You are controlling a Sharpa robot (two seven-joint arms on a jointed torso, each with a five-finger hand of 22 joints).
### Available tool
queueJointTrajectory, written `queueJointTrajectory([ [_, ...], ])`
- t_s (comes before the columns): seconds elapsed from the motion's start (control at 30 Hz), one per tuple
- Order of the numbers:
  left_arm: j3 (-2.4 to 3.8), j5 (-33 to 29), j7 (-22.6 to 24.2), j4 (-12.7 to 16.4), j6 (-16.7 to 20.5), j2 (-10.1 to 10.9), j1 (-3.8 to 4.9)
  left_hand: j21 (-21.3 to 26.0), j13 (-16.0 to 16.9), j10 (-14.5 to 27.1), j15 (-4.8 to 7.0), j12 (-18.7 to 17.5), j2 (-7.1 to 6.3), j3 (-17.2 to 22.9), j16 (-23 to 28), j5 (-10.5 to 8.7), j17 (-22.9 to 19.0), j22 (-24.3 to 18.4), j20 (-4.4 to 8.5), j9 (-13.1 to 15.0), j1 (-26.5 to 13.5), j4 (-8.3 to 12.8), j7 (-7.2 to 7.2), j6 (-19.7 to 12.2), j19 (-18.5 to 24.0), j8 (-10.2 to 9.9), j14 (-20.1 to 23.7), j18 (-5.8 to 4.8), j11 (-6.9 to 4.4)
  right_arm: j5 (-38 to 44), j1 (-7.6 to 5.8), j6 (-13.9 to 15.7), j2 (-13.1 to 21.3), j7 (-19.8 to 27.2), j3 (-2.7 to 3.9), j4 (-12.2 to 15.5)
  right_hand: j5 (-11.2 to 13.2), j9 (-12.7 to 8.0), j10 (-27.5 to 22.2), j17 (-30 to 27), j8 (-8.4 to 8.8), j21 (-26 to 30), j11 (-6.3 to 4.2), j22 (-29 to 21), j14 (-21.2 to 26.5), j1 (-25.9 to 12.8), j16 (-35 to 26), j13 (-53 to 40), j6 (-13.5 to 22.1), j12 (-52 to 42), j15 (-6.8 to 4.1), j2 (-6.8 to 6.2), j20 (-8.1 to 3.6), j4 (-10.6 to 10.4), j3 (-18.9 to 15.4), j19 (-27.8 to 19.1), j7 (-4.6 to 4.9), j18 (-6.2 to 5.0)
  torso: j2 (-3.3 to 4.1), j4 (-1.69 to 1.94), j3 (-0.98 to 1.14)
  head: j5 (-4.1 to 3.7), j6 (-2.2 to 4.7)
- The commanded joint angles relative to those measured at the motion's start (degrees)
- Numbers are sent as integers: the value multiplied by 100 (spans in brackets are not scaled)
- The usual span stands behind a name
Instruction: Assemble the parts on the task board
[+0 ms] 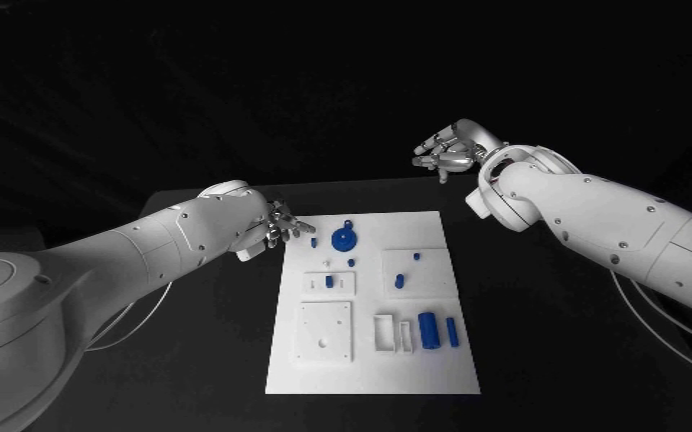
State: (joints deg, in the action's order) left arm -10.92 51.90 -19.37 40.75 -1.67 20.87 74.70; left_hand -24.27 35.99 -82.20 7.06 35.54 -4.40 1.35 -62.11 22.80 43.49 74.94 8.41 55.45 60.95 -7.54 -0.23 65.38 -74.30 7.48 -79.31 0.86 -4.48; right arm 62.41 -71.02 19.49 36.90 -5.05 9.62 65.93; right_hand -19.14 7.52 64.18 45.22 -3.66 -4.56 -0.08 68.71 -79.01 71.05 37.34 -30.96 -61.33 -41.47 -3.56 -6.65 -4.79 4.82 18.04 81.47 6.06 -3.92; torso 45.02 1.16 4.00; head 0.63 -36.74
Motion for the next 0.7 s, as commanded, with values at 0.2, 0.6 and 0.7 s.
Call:
queueJointTrajectory([
  [0.2,2,70,233,-104,-55,-135,-74,50,-26,62,1,36,9,14,13,-258,-82,97,-23,-195,-68,-40,28,-74,26,-28,72,0,31,39,-56,5,30,-9,10,75,-17,-8,40,-5,7,39,15,-5,-21,14,-7,5,50,19,6,-22,20,-24,-16,20,9,-44,115,-55,31,19,54],
  [0.6,2,61,271,-186,117,-198,-94,85,-54,82,-13,26,-103,119,56,-451,-188,98,-38,-339,-135,-254,52,-118,23,-10,100,12,45,39,-92,26,60,-24,15,111,-17,-8,40,-5,7,39,15,-5,-21,14,-7,5,50,19,6,-22,20,-24,-16,20,9,-44,161,-55,51,16,68],
  [0.7,1,60,279,-204,103,-225,-98,92,-58,89,-15,24,-91,119,59,-454,-200,98,-40,-360,-119,-244,54,-123,24,-4,107,12,48,39,-95,27,58,-25,16,114,-17,-8,40,-5,7,39,15,-5,-21,14,-7,5,50,19,6,-22,20,-24,-16,20,9,-44,173,-57,54,14,69],
])
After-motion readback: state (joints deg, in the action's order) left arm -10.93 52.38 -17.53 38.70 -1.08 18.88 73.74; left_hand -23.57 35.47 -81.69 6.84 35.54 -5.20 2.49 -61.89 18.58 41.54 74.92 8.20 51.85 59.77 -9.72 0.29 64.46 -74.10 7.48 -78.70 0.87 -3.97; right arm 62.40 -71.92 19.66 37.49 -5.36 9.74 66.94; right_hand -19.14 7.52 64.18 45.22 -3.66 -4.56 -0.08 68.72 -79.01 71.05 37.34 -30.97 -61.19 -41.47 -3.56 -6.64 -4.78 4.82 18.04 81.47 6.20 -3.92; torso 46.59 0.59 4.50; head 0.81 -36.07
